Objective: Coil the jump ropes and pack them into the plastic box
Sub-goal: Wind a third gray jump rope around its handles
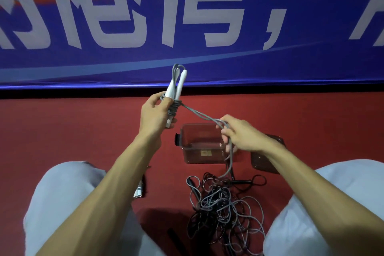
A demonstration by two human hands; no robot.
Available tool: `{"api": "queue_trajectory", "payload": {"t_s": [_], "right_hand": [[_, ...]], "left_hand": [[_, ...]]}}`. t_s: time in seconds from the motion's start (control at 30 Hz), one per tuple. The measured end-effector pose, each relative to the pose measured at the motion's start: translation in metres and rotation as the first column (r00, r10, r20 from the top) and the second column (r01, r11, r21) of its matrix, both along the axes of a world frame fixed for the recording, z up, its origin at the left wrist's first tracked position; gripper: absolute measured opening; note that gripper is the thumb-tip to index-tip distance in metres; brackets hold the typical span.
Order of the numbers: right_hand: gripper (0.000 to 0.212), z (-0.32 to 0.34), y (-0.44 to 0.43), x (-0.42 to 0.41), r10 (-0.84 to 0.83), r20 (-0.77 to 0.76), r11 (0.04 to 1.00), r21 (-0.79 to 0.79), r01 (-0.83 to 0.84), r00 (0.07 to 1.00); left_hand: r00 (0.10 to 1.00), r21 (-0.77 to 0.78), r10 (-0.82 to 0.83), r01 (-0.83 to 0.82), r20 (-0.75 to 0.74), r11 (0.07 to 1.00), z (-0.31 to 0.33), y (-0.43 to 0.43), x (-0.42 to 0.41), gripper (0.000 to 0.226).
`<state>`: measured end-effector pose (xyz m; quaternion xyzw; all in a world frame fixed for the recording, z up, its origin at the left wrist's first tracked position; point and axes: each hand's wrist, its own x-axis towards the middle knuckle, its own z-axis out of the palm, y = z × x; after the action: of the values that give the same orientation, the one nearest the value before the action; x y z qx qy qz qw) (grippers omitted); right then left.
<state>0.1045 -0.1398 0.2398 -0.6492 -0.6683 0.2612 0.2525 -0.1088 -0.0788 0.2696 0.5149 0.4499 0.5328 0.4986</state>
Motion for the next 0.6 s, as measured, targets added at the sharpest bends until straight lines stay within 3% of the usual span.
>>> {"api": "queue_trajectory", "payload": {"t_s": [0.13, 0.2, 0.3, 0.47, 0.6], "right_hand": [[0.022, 0.021, -0.008, 0.004, 0.016, 0.19, 0.976, 0.209, -0.056, 0.982], [0.022, 0.032, -0.014, 0.006, 0.031, 0.205, 0.955, 0.282, -0.089, 0.978], [0.017, 0.045, -0.024, 0.006, 0.079, 0.315, 0.914, 0.355, -0.195, 0.946], [0.019, 0.053, -0.04, -0.003, 0.198, 0.537, 0.886, 0.261, -0.384, 0.82], [0.014, 0.049, -0.039, -0.006, 0.239, 0.55, 0.843, 0.291, -0.452, 0.801]], "left_hand": [[0.965, 0.157, 0.05, -0.009, -0.256, 0.988, -0.011, 0.008, -0.001, 0.025], [0.862, 0.273, 0.103, 0.043, -0.496, 0.961, -0.018, 0.014, -0.004, 0.027], [0.65, 0.268, 0.027, 0.275, -0.76, 0.923, -0.027, 0.016, -0.005, 0.031], [0.475, 0.194, -0.058, 0.464, -0.878, 0.865, -0.039, 0.012, 0.005, 0.032], [0.364, 0.126, -0.09, 0.529, -0.927, 0.839, -0.04, 0.009, 0.008, 0.036]]}}
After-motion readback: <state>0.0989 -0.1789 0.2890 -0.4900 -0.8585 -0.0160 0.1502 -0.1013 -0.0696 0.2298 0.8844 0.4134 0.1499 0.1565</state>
